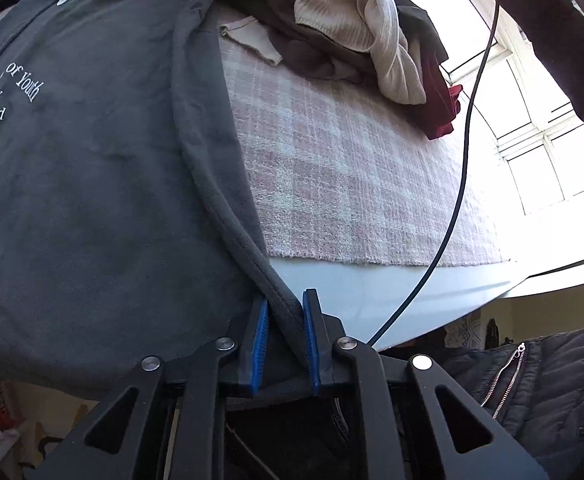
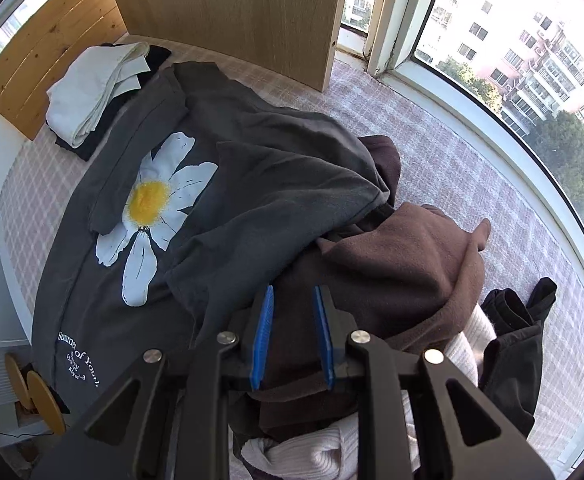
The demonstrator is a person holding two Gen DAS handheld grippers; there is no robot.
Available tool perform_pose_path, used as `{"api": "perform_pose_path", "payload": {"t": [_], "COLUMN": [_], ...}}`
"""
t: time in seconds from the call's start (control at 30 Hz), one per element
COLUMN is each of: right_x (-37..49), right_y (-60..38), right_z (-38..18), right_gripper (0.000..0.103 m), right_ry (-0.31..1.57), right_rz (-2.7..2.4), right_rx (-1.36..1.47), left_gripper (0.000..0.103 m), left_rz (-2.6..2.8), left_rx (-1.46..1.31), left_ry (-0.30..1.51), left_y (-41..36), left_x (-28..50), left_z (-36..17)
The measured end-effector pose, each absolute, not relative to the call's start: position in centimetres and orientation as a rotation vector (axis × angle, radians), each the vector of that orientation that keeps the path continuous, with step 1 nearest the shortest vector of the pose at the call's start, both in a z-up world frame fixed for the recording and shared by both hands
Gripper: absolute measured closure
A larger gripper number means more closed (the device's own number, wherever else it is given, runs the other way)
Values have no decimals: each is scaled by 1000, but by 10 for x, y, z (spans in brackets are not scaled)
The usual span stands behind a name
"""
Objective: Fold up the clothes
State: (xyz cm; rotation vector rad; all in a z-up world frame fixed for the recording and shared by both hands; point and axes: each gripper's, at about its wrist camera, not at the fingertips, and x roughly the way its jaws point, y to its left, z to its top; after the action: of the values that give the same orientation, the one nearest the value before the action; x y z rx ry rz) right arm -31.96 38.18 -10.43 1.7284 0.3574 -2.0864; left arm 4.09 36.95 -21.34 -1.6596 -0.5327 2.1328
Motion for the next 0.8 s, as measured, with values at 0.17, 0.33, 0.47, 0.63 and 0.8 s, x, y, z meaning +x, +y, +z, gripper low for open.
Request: {"api": "perform_pose_path", "payload": {"t": [0.17, 0.33, 0.47, 0.63, 0.8], "right_x": [-326, -352, -361, -373, -381], "right_y": [385, 388, 370, 370, 376], "right_z": [-106, -113, -126, -144, -153], "right_gripper": [82, 76, 76, 76, 76], "right_ry": [290, 93, 114, 136, 64], "right_rz": [-2074, -2025, -2008, -2026, -2036], "right_rx": [1778, 1878, 1938, 2026, 2037], "left_gripper": [95, 95, 95, 79, 63], "left_rz": [2152, 2195, 2184, 2099, 2072], "left_rx": [-1559, -1505, -1497, -1503, -1569], "left_ry": [-696, -759, -767, -726, -677], "left_y": [336, 310, 303, 332, 351], "left_x": [48, 54, 55, 48, 44], "left_z": [-199, -184, -182, -187, -199]}}
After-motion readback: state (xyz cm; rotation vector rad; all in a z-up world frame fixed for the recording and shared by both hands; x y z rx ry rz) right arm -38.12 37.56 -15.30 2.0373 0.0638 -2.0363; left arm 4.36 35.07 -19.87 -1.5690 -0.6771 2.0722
